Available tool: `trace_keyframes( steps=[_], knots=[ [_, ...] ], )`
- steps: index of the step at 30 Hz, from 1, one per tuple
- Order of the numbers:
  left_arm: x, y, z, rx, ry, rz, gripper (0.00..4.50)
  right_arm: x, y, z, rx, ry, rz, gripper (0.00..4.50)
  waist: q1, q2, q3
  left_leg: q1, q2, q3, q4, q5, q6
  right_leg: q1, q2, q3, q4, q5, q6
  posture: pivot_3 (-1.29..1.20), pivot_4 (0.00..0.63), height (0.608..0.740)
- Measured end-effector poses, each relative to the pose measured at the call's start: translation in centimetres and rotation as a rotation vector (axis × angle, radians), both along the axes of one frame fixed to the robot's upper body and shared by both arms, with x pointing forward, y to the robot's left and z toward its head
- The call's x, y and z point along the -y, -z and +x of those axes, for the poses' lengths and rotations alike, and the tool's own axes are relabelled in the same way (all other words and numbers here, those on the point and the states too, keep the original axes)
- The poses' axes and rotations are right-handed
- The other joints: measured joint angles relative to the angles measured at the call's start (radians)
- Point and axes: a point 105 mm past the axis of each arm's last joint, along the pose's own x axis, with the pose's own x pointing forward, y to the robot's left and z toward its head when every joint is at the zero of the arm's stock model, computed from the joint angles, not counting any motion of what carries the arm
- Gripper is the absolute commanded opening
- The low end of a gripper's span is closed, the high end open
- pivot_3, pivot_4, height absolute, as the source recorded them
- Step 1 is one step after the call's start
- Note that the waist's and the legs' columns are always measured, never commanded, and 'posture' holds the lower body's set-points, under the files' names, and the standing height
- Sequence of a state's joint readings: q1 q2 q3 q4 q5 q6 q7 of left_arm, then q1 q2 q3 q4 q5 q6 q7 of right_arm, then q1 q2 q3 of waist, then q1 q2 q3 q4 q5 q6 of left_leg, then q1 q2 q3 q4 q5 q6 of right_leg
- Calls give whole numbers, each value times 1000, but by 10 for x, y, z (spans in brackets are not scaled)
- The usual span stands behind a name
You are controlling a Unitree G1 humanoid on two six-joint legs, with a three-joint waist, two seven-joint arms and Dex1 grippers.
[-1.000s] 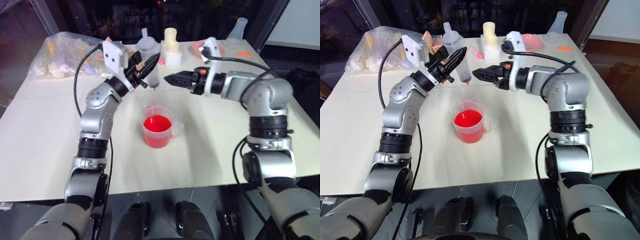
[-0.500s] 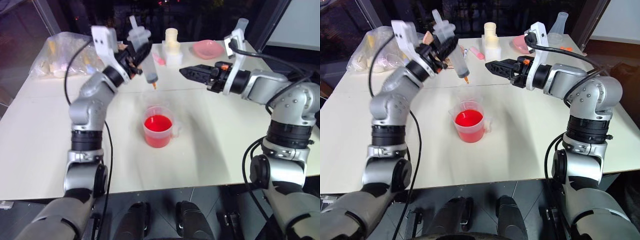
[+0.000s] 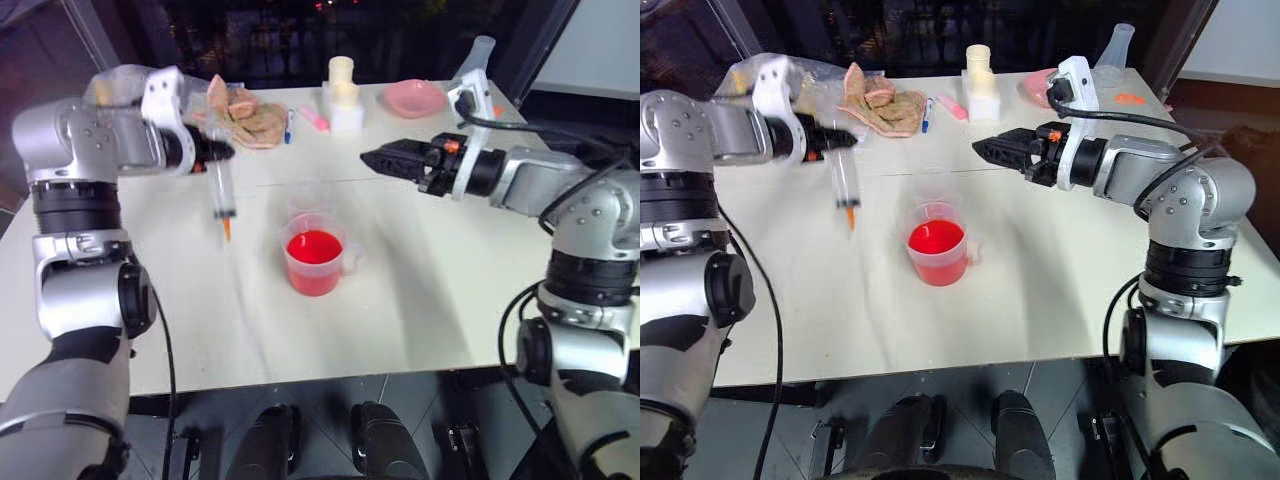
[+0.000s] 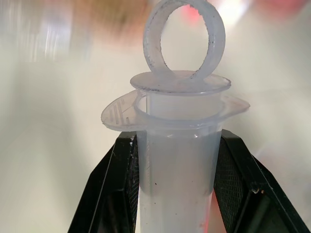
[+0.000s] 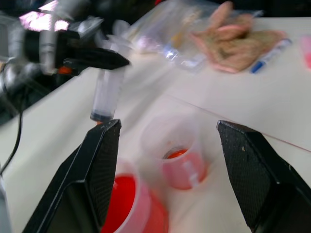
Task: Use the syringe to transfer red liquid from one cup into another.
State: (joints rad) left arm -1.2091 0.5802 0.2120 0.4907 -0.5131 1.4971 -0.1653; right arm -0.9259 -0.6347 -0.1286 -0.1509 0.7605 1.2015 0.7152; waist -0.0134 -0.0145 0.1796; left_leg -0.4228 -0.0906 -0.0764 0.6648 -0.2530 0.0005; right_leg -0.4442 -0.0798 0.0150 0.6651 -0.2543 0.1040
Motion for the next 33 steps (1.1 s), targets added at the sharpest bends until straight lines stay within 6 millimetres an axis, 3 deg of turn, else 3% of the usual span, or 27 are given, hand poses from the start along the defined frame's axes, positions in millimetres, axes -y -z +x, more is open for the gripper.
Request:
trace_keyframes(
  steps=[6, 13, 15, 20, 22, 33],
  knots=[
    [-9, 37, -15, -163, -21, 25, 1552, -4, 14, -36, 81, -246, -265, 3258, 0, 0, 0, -1, 0, 0, 0, 0, 0, 0, -1, 0, -1, 0, 0, 0, 150, 740],
    [-6, 63, -22, -214, -1, 19, 1552, -4, 31, -40, 136, -342, -409, 3258, 0, -1, 0, -1, 0, 0, 1, 2, -3, 0, -1, 0, -1, 0, 0, 0, 150, 740],
    [-7, 68, -23, -225, -7, 17, 2519, -5, 32, -40, 138, -342, -418, 3353, 1, -1, 0, -1, 0, 0, 1, 2, -3, 0, -2, 0, -1, 0, 0, 0, 150, 740],
    [-9, 83, -31, -242, -1, 18, 3995, -5, 33, -38, 147, -342, -420, 3353, 2, -1, 0, -1, 0, 0, 1, 2, -3, 0, -2, 0, -1, 0, 0, 0, 150, 740],
    [-6, 82, -34, -213, 21, 22, 4409, -5, 33, -38, 148, -341, -419, 3353, 2, -1, 0, -1, 0, 0, 1, 2, -4, 0, -2, 0, -1, 0, 0, 0, 150, 740],
    [-9, 30, -54, 115, 69, 47, 4409, 0, 40, -41, 132, -404, -440, 3353, 1, -1, 0, -1, 0, 0, 1, 2, -4, 1, -2, 0, -2, 0, 0, 0, 150, 740]
  ],
)
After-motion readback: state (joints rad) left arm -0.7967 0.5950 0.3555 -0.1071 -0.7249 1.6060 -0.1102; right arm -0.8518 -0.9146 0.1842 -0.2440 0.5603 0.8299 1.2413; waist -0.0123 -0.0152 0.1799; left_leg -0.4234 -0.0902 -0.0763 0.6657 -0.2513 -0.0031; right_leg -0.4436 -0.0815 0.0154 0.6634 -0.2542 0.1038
